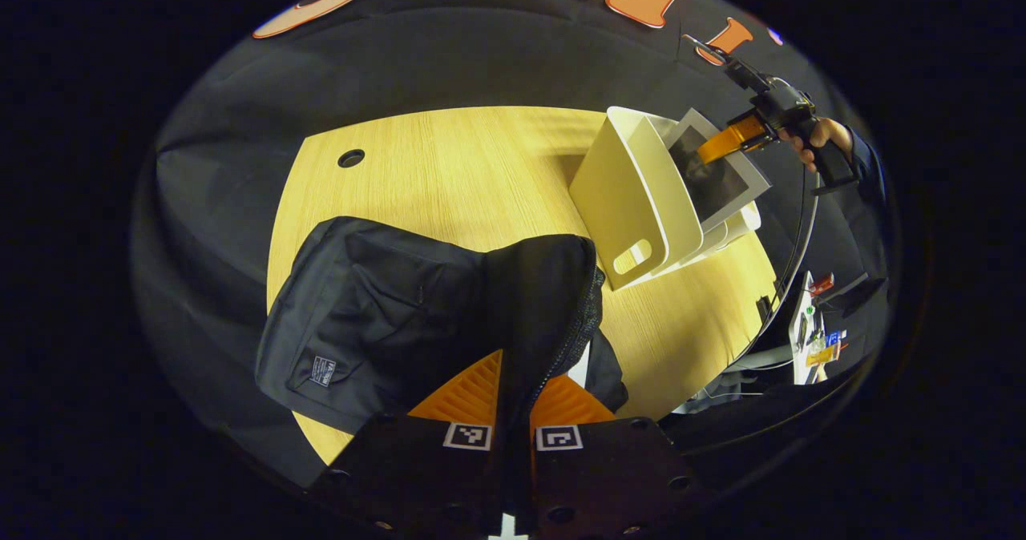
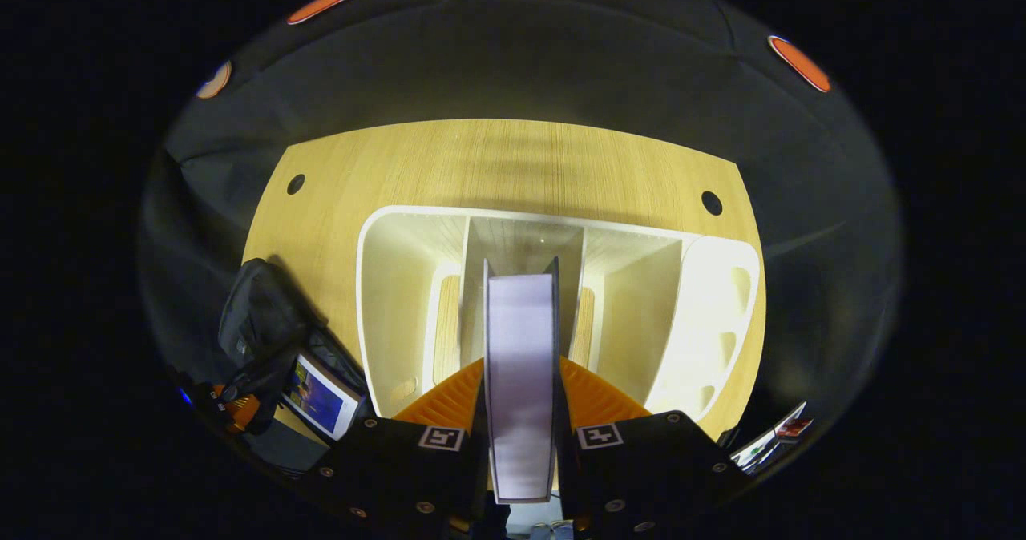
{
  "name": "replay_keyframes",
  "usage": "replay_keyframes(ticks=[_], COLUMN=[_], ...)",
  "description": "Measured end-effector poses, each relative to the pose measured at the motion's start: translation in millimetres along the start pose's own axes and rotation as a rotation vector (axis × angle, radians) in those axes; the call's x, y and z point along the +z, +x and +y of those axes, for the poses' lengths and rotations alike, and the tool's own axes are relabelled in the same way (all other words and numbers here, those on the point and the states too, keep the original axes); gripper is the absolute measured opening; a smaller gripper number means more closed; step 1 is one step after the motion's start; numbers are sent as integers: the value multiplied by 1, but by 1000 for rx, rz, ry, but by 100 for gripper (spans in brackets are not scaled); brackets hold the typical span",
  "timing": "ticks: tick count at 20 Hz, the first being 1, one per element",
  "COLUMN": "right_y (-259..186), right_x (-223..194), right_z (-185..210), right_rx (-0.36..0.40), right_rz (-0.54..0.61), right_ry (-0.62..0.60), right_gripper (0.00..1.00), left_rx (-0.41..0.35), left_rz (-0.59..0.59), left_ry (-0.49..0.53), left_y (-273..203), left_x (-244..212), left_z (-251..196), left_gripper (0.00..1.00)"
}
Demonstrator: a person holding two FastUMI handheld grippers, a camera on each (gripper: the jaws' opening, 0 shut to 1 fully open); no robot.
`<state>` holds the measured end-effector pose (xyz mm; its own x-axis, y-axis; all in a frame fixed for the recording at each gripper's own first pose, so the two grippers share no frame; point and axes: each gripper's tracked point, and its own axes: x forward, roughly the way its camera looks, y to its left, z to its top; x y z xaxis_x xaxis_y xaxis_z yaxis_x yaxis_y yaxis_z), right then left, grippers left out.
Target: Open the schoolbag, grab two books from the bookshelf and put them into the schoolbag.
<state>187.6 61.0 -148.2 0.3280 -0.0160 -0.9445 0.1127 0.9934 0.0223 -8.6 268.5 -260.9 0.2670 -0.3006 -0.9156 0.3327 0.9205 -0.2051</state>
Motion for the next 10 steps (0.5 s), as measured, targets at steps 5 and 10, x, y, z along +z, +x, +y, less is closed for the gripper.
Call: replay_keyframes(ticks=[5,10], right_y=[-23,-43], right_x=[-32,-77], right_z=[-3,-4], right_rx=[23,42], right_rz=[-6,-1], right_ry=[48,93], right_gripper=[36,36], left_rx=[-14,-28], left_rz=[-4,0], left_ry=[27,73], left_y=[0,2], left_x=[-1,-2], left_z=[-1,-4], left_gripper=[6,6])
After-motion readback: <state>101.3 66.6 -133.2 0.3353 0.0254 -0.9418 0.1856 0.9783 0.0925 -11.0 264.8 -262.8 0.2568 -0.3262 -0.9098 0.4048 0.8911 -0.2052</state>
